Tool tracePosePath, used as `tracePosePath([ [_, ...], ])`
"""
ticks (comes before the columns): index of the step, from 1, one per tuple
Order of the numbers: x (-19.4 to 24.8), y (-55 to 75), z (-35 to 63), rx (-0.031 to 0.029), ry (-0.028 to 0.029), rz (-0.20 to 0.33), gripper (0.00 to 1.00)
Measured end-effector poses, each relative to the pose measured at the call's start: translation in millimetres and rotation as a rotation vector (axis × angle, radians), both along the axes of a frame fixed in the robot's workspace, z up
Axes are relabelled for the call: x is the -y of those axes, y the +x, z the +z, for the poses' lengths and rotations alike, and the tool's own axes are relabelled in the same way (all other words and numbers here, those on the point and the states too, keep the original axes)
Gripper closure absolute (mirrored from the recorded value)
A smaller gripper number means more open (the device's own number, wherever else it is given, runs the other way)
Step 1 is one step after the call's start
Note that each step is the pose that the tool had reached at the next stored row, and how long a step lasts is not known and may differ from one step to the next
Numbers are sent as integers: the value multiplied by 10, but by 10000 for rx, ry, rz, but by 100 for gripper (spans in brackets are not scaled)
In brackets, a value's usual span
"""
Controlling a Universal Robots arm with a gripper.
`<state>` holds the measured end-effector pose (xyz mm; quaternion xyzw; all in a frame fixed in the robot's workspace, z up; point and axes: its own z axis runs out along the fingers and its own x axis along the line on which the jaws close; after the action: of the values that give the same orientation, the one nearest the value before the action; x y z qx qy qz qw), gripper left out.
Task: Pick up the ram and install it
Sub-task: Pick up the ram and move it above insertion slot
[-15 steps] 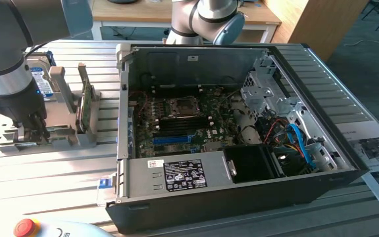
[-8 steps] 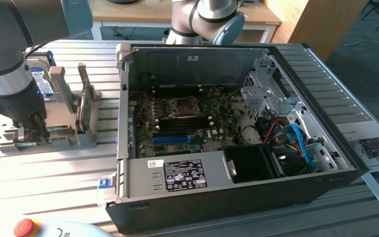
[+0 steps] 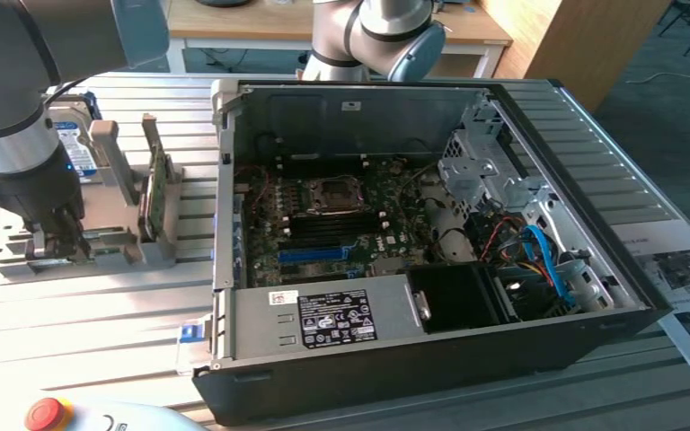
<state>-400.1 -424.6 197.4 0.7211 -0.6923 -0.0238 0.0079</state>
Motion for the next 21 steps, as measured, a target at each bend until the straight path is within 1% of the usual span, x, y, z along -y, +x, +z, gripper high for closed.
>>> tracePosePath([
  [11,0,0,1,2,1,0,88],
  [21,0,0,65,0,0,0,88],
])
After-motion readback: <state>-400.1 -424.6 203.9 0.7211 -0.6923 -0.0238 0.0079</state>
